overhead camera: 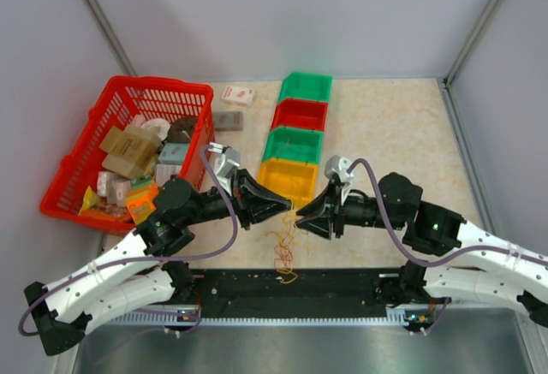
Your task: Untangle the cables
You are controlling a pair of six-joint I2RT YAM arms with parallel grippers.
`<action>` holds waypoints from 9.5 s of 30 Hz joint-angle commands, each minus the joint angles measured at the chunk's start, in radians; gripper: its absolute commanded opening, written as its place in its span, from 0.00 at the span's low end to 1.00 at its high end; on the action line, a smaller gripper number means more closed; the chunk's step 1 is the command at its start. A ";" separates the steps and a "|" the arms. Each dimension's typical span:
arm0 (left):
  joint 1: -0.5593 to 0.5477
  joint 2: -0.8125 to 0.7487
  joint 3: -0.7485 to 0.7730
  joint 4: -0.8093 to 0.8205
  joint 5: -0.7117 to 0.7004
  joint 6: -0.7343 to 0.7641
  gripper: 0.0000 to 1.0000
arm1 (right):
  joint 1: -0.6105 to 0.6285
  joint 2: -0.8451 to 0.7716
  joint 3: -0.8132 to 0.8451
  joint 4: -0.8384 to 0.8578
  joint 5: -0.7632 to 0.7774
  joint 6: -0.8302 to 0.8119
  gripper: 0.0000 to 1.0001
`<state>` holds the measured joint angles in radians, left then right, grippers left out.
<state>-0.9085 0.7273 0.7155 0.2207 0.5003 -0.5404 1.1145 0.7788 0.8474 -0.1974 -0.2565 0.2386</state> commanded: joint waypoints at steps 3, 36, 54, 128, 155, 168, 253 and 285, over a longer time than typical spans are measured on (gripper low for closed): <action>-0.003 -0.022 0.048 -0.038 -0.069 0.037 0.00 | 0.001 -0.029 0.021 0.081 0.180 0.057 0.00; -0.006 -0.562 0.513 -0.923 -0.976 0.388 0.00 | -0.091 -0.423 0.249 -0.786 1.680 0.305 0.00; -0.073 -0.611 0.567 -1.021 -1.166 0.445 0.00 | 0.007 -0.726 0.323 -0.786 1.764 0.194 0.00; -0.374 -0.603 0.666 -1.094 -1.334 0.445 0.00 | 0.114 -0.796 0.277 -0.786 1.616 0.272 0.00; -0.372 0.045 -0.070 -0.571 -0.700 0.201 0.93 | 0.116 -0.490 0.294 -0.614 1.327 0.129 0.00; -0.372 0.636 0.099 -0.420 -0.772 0.204 0.73 | 0.114 -0.483 0.305 -0.596 1.287 0.122 0.00; -0.127 -0.097 -0.395 -0.492 -0.770 -0.210 0.00 | -0.031 0.451 0.875 0.039 0.623 -0.194 0.00; -0.127 -0.157 -0.393 -0.518 -0.761 -0.207 0.00 | -0.061 0.470 0.766 0.047 0.628 -0.166 0.00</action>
<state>-1.0389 0.5934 0.3229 -0.3180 -0.2543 -0.7429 1.0748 1.2335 1.6295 -0.1856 0.3767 0.0643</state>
